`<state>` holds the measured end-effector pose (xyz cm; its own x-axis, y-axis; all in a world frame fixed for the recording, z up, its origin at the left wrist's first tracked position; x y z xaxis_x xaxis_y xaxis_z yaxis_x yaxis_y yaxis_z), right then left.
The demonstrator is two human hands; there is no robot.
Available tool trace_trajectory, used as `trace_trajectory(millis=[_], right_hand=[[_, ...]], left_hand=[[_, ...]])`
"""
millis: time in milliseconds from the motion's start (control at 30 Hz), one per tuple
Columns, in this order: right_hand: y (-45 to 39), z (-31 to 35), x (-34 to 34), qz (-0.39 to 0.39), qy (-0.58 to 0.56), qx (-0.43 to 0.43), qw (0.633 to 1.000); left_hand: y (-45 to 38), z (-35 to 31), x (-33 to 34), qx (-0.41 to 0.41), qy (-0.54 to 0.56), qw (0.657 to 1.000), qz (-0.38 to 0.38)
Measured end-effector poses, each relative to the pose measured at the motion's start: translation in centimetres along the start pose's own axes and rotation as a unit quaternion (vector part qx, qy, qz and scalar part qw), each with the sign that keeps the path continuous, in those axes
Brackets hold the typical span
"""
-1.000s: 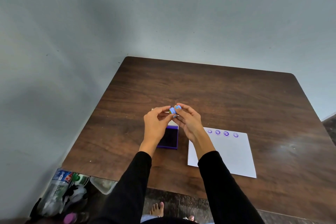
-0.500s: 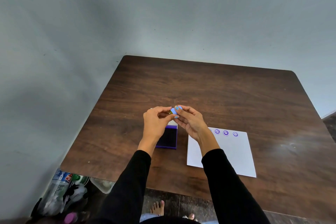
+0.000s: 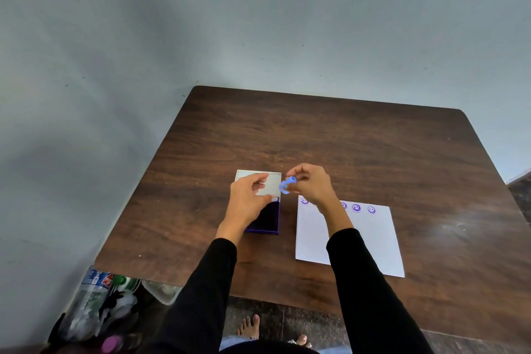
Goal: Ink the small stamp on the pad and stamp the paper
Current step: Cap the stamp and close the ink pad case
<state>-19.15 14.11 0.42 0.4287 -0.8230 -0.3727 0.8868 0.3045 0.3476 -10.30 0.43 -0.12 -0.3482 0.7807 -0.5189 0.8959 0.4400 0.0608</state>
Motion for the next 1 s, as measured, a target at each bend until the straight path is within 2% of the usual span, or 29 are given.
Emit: trace_trajectory(millis=[133, 333, 567, 733, 900, 1000], right_hand=[[0.2, -0.5, 0.3, -0.003, 0.139, -0.032, 0.990], [0.5, -1.5, 1.5, -0.011, 0.224, -0.055, 0.973], [0.1, -2.0, 1.9, -0.009, 0.243, -0.020, 0.970], [-0.5, -1.3, 0.7, 0.064, 0.194, 0.013, 0.979], [-1.6, 0.4, 0.9, -0.010, 0.145, 0.013, 0.989], [-2.1, 0.7, 2.7, 0.010, 0.187, 0.035, 0.982]], left_hand=[[-0.3, 0.9, -0.8, -0.021, -0.052, 0.998, -0.041], [-0.4, 1.6, -1.5, -0.070, -0.057, 0.993, -0.077], [-0.8, 2.6, -2.0, -0.093, -0.062, 0.990, -0.090], [-1.5, 3.0, -2.9, -0.120, -0.046, 0.986, -0.103], [-2.8, 3.0, -3.2, -0.141, -0.031, 0.986, -0.089], [-3.6, 3.2, -3.0, -0.164, -0.045, 0.984, -0.059]])
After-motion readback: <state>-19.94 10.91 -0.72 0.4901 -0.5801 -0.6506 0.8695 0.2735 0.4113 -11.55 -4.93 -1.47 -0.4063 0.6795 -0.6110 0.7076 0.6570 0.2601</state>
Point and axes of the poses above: each hand's wrist, its own y-axis away from the middle knuckle, its own x-axis out of the palm, z = x × y, the point moved 2 cm from there along -y, towards the middle knuckle, and after that the axes turned 4 degrees about x, right-handed, at the moved point
